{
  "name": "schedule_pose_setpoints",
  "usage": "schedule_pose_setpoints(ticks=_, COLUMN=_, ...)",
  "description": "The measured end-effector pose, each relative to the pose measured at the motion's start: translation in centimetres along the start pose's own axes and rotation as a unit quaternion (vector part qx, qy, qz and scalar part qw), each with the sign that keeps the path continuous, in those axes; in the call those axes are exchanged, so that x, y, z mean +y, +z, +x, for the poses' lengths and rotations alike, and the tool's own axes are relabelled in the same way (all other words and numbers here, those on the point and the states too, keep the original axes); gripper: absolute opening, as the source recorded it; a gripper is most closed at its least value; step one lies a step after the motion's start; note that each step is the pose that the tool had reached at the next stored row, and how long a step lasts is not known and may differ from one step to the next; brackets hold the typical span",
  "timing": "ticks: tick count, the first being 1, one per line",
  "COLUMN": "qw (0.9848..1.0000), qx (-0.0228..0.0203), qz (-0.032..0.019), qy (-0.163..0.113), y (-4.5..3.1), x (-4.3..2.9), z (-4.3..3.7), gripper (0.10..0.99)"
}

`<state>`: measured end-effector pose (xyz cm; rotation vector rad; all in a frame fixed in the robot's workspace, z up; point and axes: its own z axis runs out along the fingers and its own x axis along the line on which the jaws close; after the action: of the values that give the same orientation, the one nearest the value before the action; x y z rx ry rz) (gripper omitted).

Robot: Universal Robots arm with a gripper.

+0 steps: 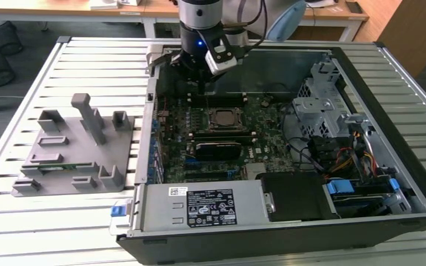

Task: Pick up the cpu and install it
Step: 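Install the first cpu locking lever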

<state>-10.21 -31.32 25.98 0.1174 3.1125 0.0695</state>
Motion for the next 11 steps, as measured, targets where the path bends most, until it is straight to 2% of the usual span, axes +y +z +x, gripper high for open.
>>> schedule_pose_setpoints(ticks=7, qw=1.0, qx=0.001, qz=-0.0004, qy=0.0, y=0.2, x=0.22, z=-2.36, gripper=0.106)
schedule_pose_setpoints(ticks=8, qw=1.0, qx=0.0014, qz=-0.0021, qy=0.0, y=0.23, x=0.23, z=-2.55, gripper=0.106)
schedule_pose_setpoints(ticks=10, qw=0.9999, qx=0.0023, qz=-0.0124, qy=0.0, y=0.32, x=0.23, z=-2.73, gripper=0.106)
schedule_pose_setpoints(ticks=11, qw=0.9999, qx=0.0025, qz=-0.0156, qy=0.0, y=0.39, x=0.2, z=-2.75, gripper=0.106)
